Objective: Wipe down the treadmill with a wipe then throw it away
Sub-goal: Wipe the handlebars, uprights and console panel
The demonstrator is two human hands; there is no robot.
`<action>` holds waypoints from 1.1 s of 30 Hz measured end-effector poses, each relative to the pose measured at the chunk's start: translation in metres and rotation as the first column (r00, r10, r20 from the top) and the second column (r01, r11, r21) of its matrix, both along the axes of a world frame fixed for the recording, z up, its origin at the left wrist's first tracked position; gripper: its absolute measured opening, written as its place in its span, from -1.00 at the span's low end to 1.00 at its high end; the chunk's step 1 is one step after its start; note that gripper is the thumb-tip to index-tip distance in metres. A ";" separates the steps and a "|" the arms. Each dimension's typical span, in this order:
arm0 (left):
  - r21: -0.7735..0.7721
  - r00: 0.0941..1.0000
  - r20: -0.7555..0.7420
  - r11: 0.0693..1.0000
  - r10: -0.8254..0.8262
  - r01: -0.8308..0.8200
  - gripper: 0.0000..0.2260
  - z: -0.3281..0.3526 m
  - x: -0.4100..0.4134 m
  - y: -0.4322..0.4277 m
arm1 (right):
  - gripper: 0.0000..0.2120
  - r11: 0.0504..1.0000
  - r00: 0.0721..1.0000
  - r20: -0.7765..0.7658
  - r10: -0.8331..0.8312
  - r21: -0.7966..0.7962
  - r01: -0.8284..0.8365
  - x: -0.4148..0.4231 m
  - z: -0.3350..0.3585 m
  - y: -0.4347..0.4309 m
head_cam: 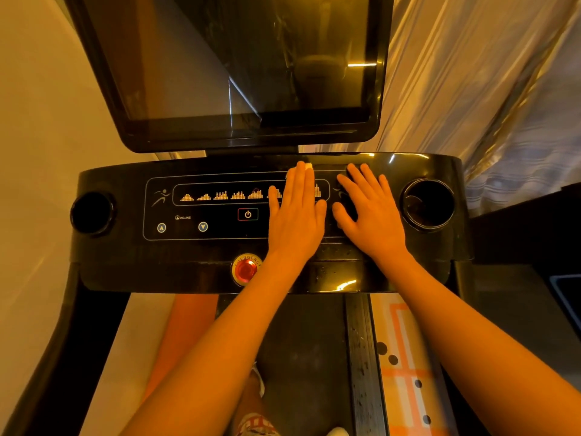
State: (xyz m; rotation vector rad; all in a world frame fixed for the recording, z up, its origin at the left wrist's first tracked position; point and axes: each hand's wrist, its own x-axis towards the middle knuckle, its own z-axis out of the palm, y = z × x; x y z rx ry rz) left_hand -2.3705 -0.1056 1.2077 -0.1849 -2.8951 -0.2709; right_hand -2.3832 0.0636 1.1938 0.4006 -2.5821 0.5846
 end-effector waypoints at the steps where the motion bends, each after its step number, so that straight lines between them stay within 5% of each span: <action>1: -0.005 1.000 -0.006 1.000 -0.009 0.009 -0.40 -0.003 0.006 -0.001 | -0.48 1.000 1.000 -0.001 -0.001 0.000 0.001 0.000 0.000 0.000; 21: -0.049 0.997 -0.020 0.997 -0.068 0.067 -0.41 -0.014 0.015 -0.005 | -0.48 1.000 1.000 0.002 -0.005 -0.003 0.005 0.000 0.001 -0.001; 33: 0.127 0.981 0.034 0.974 -0.193 0.187 -0.43 0.013 0.000 -0.013 | -0.47 1.000 1.000 0.023 -0.005 -0.004 0.005 0.002 0.004 -0.001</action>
